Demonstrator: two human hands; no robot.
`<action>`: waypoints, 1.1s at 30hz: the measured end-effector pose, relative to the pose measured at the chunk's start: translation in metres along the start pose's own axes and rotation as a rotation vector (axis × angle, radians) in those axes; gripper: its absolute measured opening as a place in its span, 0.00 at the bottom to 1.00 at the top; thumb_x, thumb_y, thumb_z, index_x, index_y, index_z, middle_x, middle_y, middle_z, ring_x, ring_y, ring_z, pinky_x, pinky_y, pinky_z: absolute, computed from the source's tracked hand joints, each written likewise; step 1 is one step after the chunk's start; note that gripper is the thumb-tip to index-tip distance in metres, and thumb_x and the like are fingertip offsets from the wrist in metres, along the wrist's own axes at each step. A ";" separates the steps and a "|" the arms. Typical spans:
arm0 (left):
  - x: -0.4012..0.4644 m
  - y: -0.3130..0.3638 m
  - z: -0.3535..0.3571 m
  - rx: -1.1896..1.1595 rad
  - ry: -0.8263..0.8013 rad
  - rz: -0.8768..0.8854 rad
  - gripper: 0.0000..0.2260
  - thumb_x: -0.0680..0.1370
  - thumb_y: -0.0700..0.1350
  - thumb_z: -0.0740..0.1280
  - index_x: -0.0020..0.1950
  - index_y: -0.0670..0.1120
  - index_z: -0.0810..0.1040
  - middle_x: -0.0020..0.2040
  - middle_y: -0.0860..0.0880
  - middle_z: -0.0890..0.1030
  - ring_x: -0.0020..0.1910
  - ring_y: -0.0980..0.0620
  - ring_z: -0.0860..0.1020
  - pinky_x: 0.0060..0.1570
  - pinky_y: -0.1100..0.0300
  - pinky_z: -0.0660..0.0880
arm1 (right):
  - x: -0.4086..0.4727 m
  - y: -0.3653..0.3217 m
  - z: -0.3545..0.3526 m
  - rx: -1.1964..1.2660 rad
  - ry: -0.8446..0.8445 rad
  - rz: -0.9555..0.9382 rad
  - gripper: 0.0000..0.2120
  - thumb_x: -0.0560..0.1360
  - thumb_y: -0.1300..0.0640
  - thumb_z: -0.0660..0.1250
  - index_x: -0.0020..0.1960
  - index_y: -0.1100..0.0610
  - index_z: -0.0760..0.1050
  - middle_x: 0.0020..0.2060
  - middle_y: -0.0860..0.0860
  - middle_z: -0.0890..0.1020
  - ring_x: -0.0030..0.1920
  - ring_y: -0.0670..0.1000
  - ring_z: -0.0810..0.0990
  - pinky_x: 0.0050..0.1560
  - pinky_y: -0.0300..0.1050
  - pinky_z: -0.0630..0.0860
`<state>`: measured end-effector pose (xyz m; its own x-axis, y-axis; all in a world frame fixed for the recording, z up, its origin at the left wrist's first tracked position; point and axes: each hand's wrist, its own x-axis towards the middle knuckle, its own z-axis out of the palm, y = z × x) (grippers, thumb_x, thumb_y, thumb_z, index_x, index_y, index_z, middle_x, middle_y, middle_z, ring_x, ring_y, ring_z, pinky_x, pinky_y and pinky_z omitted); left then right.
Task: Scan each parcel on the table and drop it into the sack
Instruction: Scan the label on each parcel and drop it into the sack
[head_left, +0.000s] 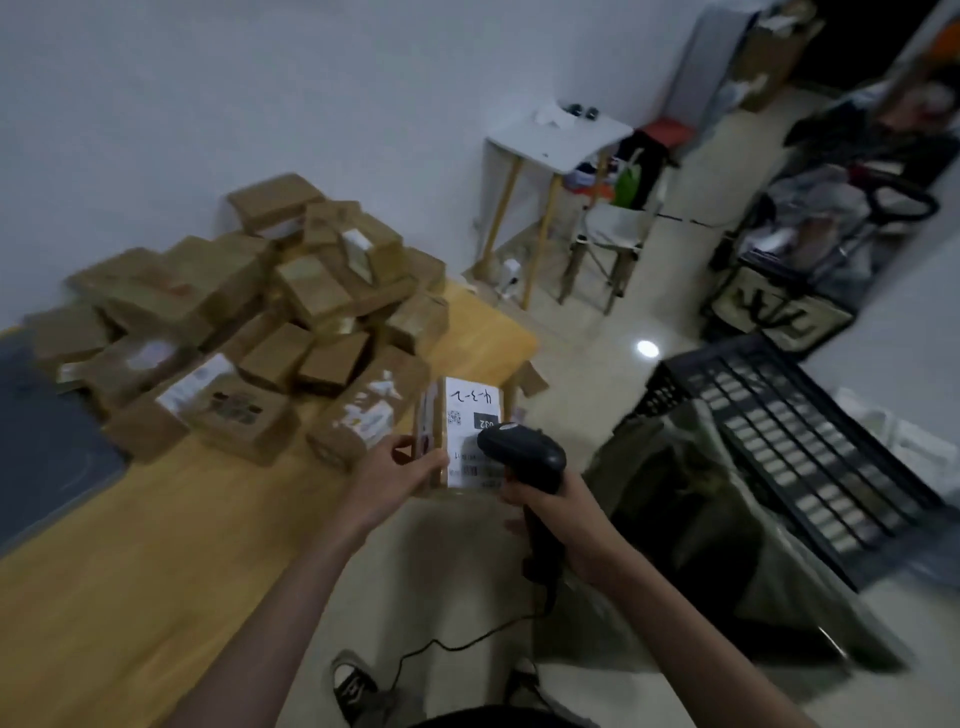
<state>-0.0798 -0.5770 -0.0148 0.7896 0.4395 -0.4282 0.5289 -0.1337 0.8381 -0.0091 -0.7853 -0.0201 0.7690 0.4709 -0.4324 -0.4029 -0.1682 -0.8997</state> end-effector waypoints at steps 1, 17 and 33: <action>0.002 0.001 0.020 0.014 -0.023 -0.021 0.25 0.68 0.60 0.75 0.60 0.49 0.75 0.52 0.50 0.82 0.48 0.51 0.83 0.53 0.50 0.81 | -0.005 0.007 -0.017 -0.002 0.020 0.030 0.15 0.76 0.66 0.71 0.59 0.52 0.81 0.47 0.52 0.86 0.48 0.53 0.84 0.42 0.46 0.81; 0.031 -0.005 0.257 0.460 -0.410 -0.143 0.24 0.73 0.66 0.67 0.52 0.46 0.76 0.47 0.49 0.82 0.44 0.52 0.81 0.39 0.56 0.83 | -0.048 0.115 -0.188 0.052 0.396 0.348 0.08 0.75 0.61 0.72 0.54 0.57 0.81 0.42 0.58 0.86 0.41 0.56 0.86 0.39 0.47 0.81; 0.109 0.006 0.345 0.413 -0.580 -0.234 0.45 0.69 0.69 0.70 0.78 0.49 0.60 0.75 0.48 0.69 0.71 0.45 0.70 0.67 0.51 0.71 | 0.033 0.123 -0.262 0.130 0.565 0.485 0.03 0.76 0.62 0.72 0.49 0.59 0.79 0.46 0.63 0.82 0.46 0.63 0.82 0.47 0.58 0.81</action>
<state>0.1164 -0.8362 -0.1734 0.6189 -0.0265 -0.7850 0.6865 -0.4673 0.5571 0.0963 -1.0172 -0.1606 0.6137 -0.1515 -0.7748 -0.7895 -0.1238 -0.6011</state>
